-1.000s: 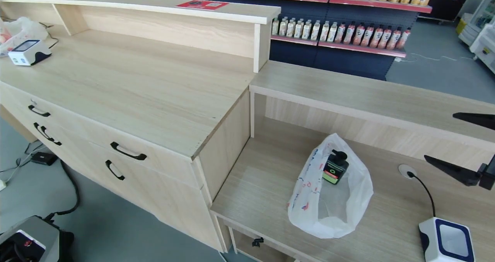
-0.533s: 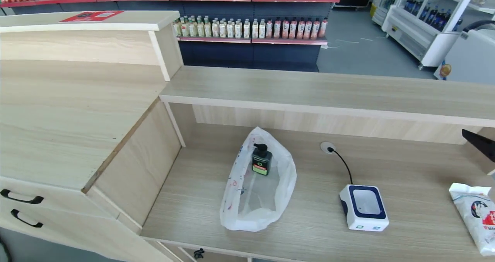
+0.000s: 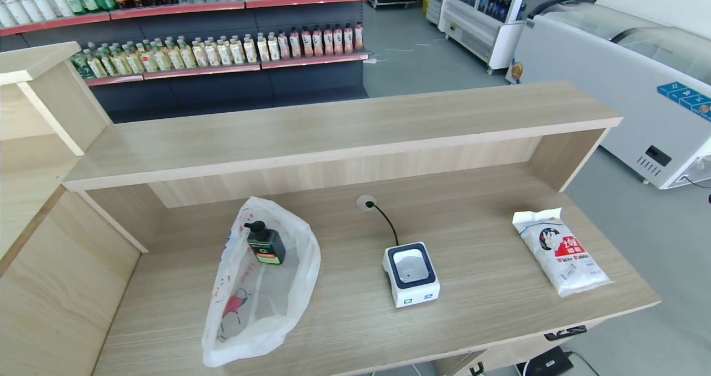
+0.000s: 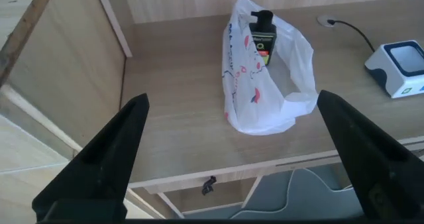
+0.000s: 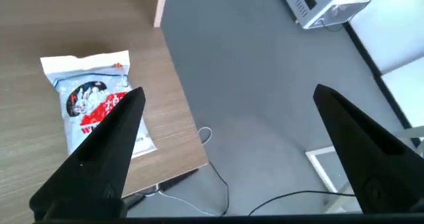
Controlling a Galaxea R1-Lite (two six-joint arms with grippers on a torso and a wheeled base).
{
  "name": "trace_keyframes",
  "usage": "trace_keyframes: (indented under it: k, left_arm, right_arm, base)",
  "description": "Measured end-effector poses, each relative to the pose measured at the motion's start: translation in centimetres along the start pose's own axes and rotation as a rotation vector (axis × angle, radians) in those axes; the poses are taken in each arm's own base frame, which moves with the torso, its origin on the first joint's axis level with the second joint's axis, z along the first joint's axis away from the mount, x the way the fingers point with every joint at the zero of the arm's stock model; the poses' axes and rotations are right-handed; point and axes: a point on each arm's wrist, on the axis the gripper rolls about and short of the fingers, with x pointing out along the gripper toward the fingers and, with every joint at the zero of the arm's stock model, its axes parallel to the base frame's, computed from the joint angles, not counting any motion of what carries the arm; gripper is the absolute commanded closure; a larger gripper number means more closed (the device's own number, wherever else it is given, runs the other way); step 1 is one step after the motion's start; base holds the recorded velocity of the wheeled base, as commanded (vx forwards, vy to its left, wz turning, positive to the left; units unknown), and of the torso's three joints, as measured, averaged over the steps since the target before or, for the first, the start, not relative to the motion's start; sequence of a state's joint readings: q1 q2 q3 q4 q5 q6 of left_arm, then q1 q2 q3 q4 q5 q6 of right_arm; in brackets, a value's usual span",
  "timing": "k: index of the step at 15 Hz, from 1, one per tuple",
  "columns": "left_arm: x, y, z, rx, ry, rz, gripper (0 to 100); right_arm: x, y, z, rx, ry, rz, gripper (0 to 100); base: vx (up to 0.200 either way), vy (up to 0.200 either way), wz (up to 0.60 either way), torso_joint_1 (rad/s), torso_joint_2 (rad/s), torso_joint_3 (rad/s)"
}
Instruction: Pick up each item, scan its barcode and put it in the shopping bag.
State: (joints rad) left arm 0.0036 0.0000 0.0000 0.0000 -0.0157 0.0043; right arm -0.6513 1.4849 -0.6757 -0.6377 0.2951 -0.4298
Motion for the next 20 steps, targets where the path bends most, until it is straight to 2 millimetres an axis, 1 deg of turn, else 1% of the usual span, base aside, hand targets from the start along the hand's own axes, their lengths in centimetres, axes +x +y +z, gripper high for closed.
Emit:
trace_keyframes:
  k: [2,3,4,6,8,10,12,14,16,18,20]
  left_arm:
    - [0.0,0.0,0.0,0.0,0.0,-0.001,0]
    - [0.0,0.0,0.0,0.0,0.0,-0.001,0]
    - [0.0,0.0,0.0,0.0,0.0,-0.001,0]
    - [0.0,0.0,0.0,0.0,0.0,0.0,0]
    - [0.0,0.0,0.0,0.0,0.0,-0.001,0]
    - [0.0,0.0,0.0,0.0,0.0,-0.001,0]
    - [0.0,0.0,0.0,0.0,0.0,0.0,0]
    - [0.0,0.0,0.0,0.0,0.0,0.0,0]
    - [0.0,0.0,0.0,0.0,0.0,-0.001,0]
    - [0.0,0.0,0.0,0.0,0.0,0.0,0]
    - [0.0,0.0,0.0,0.0,0.0,-0.001,0]
  right_arm:
    - [2.1,-0.7,-1.2,0.069,0.015,0.049,0]
    - [3.3,-1.4,-1.9,0.091,0.023,0.057,0]
    - [4.3,-2.3,-2.7,0.107,0.04,0.048,0]
    - [6.0,-4.6,-5.0,0.135,0.084,0.022,0]
    - [6.6,-6.3,-7.4,0.175,0.105,0.055,0]
    - [7.1,-7.1,-9.3,0.214,0.123,0.096,0]
    - [7.5,-7.1,-10.4,0.24,0.104,0.188,0]
    - [8.4,-6.3,-10.7,0.24,0.079,0.273,0]
    - [10.2,-4.5,-9.8,0.179,0.042,0.356,0]
    - [11.9,-3.5,-8.9,0.128,0.013,0.397,0]
    - [13.2,-2.4,-8.3,0.135,0.057,0.43,0]
  base:
    - [0.0,0.0,0.0,0.0,0.0,0.0]
    - [0.0,0.0,0.0,0.0,0.0,0.0]
    - [0.0,0.0,0.0,0.0,0.0,0.0]
    - [0.0,0.0,0.0,0.0,0.0,0.0]
    - [0.0,0.0,0.0,0.0,0.0,0.0]
    - [0.0,0.0,0.0,0.0,0.0,0.0]
    - [0.0,0.0,0.0,0.0,0.0,0.0]
    - [0.0,0.0,0.0,0.0,0.0,0.0]
    - [0.0,0.0,0.0,0.0,0.0,0.0]
    - [0.0,0.0,0.0,0.0,0.0,0.0]
    - [0.0,0.0,0.0,0.0,0.0,0.0]
